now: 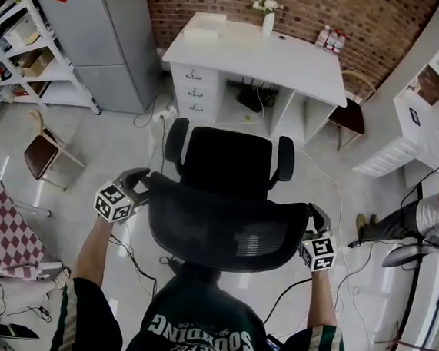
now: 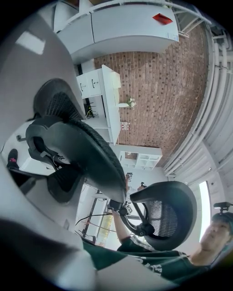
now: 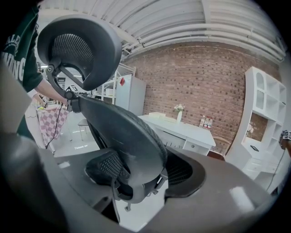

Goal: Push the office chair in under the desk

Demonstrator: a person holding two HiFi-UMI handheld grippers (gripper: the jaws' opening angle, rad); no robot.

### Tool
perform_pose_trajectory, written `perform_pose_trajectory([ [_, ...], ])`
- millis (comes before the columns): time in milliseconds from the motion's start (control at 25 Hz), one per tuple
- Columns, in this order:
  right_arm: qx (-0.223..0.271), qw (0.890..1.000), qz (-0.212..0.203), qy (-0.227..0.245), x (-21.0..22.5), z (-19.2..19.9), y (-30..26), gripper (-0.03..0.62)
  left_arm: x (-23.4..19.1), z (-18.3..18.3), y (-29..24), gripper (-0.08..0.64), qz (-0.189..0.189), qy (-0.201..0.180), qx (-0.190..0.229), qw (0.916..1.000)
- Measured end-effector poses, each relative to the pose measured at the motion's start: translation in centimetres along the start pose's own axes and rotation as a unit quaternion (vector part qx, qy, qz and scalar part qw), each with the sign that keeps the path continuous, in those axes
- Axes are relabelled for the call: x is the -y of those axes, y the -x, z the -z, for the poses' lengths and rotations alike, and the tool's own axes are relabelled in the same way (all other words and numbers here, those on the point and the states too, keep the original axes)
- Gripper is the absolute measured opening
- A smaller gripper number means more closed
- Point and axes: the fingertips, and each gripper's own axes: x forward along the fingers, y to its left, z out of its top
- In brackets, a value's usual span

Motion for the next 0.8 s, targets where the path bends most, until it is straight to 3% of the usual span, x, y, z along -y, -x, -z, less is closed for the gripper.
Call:
perform_pose_trajectory([
  [800, -0.017, 1.000, 0.008, -0.006, 4.5, -1.2, -4.1, 0.281, -3.9, -2.5, -5.0, 0.314, 0.013, -0.007, 0.003, 0.9999],
])
